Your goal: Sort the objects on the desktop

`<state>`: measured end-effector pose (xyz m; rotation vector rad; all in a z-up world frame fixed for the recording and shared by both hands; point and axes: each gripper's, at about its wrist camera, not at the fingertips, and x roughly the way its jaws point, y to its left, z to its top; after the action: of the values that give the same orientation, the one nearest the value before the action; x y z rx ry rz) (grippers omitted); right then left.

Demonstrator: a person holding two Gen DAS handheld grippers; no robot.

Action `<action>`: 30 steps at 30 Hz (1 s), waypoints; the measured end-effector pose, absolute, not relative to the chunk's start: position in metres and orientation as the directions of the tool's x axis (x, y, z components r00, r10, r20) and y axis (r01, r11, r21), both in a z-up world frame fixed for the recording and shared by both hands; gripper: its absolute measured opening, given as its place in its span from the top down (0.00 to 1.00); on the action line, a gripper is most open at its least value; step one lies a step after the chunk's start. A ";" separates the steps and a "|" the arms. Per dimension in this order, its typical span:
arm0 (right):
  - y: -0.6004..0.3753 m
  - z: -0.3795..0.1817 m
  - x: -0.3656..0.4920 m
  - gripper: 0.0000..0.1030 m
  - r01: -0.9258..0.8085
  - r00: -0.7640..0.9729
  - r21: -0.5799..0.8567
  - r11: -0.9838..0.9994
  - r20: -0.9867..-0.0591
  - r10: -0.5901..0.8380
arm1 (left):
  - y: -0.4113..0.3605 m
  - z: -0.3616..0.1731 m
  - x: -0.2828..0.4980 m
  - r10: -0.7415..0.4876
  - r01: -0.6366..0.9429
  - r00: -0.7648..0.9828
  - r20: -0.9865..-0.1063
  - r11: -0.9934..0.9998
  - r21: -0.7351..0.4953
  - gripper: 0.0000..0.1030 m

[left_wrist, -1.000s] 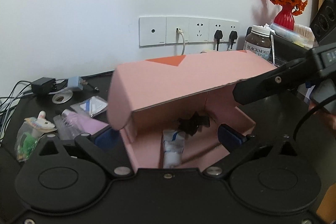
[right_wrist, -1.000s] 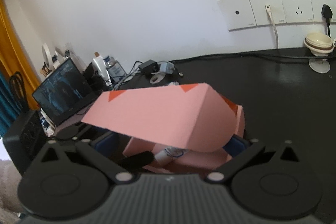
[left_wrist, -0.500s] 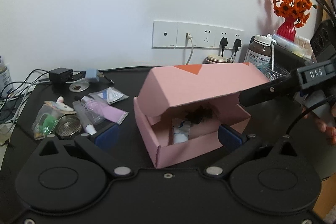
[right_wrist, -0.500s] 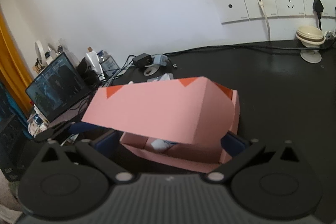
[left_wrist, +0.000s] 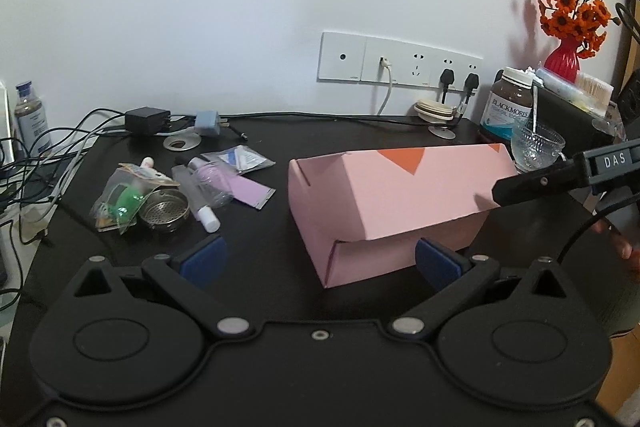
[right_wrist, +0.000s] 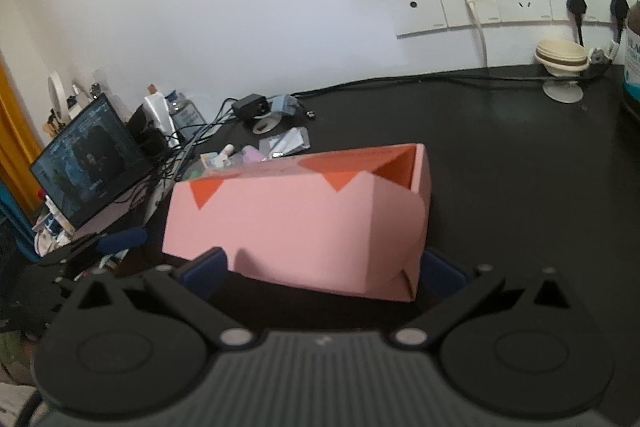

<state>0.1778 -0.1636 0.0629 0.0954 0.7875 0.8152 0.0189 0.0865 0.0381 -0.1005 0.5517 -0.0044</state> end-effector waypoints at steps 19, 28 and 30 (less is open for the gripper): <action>-0.192 0.050 0.172 0.01 -0.531 0.478 0.365 0.765 -0.616 0.626 | 0.111 0.058 0.007 0.177 -0.232 0.886 -0.428 0.970 -0.080 0.00; -0.194 0.059 0.172 0.01 -0.534 0.512 0.302 0.790 -0.628 0.586 | 0.116 0.076 0.025 0.236 -0.284 0.890 -0.391 0.956 -0.070 0.00; -0.196 0.060 0.171 0.01 -0.530 0.522 0.281 0.800 -0.635 0.569 | 0.111 0.078 0.032 0.223 -0.266 0.894 -0.389 0.962 -0.061 0.00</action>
<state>0.1709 -0.1962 0.0605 0.0544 0.7811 0.6585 0.0320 0.1115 0.0781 -0.1141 0.3893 0.2542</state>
